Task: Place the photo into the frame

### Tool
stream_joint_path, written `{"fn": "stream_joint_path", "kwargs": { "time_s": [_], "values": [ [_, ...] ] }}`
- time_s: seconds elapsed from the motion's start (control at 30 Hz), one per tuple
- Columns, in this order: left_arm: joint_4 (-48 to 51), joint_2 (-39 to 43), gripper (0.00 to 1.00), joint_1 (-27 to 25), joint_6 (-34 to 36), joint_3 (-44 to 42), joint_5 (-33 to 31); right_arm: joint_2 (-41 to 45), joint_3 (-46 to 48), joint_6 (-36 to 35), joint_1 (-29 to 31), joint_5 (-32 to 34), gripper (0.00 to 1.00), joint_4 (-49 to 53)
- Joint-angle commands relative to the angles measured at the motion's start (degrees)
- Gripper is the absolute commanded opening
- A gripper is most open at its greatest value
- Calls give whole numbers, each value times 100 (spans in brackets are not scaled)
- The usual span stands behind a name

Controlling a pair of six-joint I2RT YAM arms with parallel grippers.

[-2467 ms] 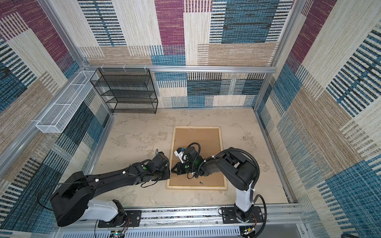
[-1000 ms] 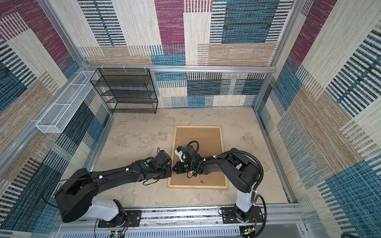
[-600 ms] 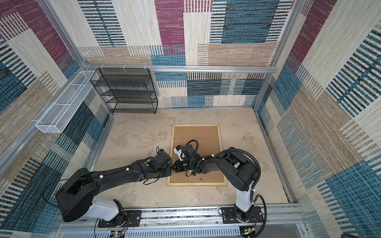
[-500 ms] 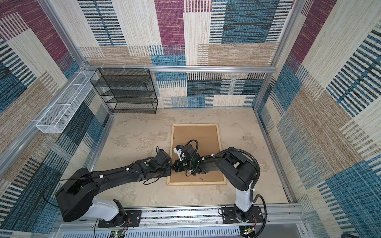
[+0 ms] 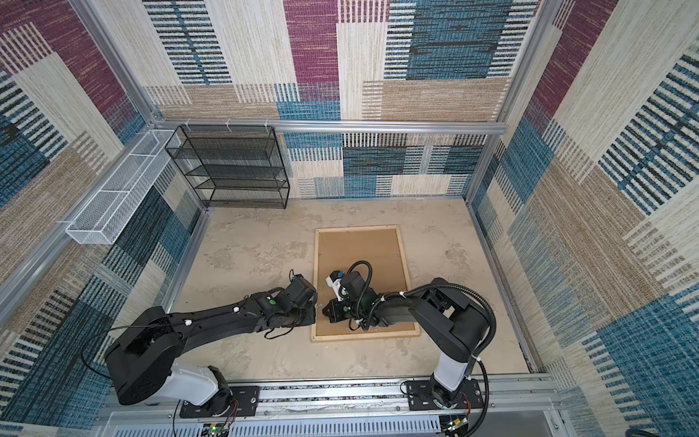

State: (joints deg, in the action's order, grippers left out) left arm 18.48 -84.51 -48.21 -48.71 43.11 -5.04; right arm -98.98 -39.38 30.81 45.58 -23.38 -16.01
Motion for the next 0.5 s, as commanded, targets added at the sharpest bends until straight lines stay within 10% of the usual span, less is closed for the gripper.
{"fn": "stream_joint_path", "kwargs": {
  "time_s": [0.0, 0.47],
  "values": [
    [334, -45, 21, -6, 143, 10, 223, -18, 18, 33, 12, 140, 0, 128],
    [293, -202, 13, -13, 130, 22, 389, -490, -448, 198, 47, 810, 0, 520]
  ]
}}
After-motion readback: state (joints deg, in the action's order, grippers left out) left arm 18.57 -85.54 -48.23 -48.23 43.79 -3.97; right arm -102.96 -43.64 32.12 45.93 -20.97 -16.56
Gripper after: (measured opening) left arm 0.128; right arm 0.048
